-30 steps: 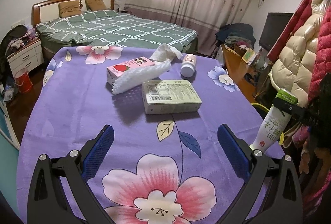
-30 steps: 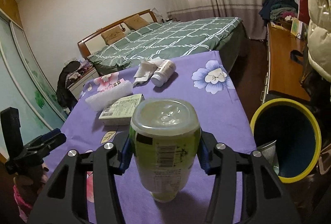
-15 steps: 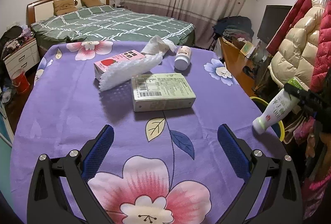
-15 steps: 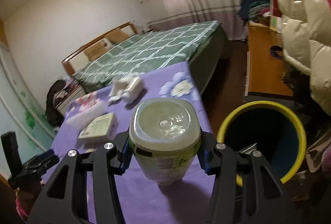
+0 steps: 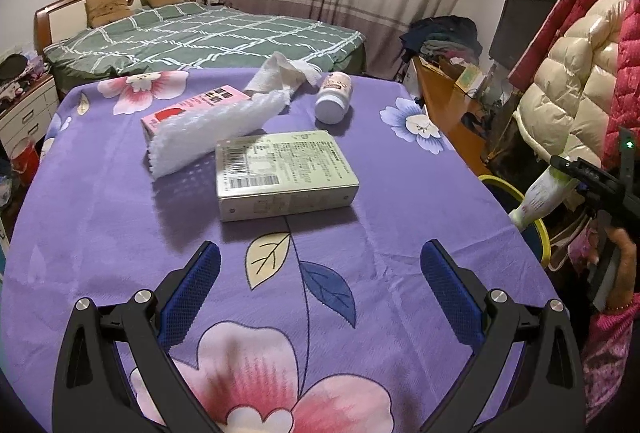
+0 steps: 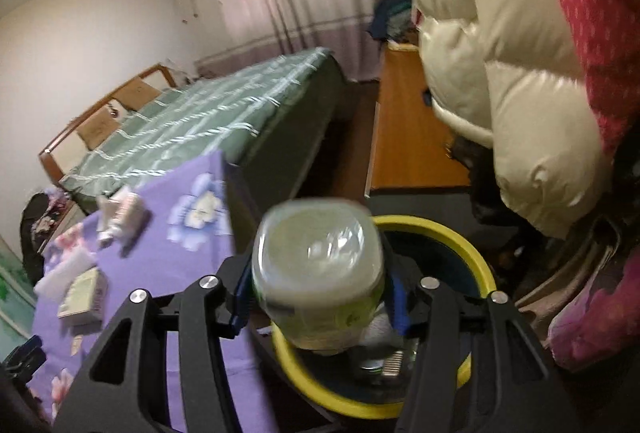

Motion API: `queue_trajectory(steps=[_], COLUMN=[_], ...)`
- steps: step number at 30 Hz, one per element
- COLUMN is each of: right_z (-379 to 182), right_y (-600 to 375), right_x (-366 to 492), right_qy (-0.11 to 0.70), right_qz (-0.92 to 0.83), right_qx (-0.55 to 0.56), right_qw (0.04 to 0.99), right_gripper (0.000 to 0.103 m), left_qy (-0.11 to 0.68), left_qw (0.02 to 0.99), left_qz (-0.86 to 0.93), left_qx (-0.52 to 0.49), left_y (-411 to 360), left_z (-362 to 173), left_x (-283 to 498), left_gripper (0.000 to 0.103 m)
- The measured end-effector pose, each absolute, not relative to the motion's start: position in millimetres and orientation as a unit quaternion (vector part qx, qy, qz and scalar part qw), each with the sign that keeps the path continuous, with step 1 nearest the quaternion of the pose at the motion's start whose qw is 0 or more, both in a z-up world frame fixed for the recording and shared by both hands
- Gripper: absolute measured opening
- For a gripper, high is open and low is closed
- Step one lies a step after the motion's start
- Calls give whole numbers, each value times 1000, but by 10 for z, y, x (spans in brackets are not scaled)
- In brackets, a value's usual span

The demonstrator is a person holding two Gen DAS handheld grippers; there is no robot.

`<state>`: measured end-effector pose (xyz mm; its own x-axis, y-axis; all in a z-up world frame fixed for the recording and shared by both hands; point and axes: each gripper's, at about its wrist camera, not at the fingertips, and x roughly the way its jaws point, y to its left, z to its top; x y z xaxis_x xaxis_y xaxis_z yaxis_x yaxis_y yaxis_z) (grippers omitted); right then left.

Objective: Collect trash
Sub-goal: 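Carry the bottle with the right gripper into the bin and release, then reach the left gripper to the beige barcode carton and grasp it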

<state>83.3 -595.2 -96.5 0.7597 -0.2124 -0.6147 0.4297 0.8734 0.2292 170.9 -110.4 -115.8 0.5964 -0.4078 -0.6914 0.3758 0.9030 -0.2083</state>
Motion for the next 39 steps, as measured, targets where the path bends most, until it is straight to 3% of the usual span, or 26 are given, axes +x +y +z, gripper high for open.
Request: queue_trajectory(steps=[10, 29, 39], right_z=[-1140, -1202, -1206], right_y=[-5964, -5918, -5919], right_x=[900, 1022, 1023], right_qy=[309, 313, 311], right_qz=[-174, -162, -159], right_qx=[187, 196, 200], right_qw=[916, 915, 916], right_gripper=[62, 62, 62], left_qy=[407, 448, 431], left_qw=[891, 868, 819], left_qz=[-202, -215, -375], left_qx=[9, -5, 56], left_y=[-1217, -1217, -2031], left_z=[-1330, -1589, -1417], left_x=[2023, 2637, 2075], left_gripper=[98, 98, 98])
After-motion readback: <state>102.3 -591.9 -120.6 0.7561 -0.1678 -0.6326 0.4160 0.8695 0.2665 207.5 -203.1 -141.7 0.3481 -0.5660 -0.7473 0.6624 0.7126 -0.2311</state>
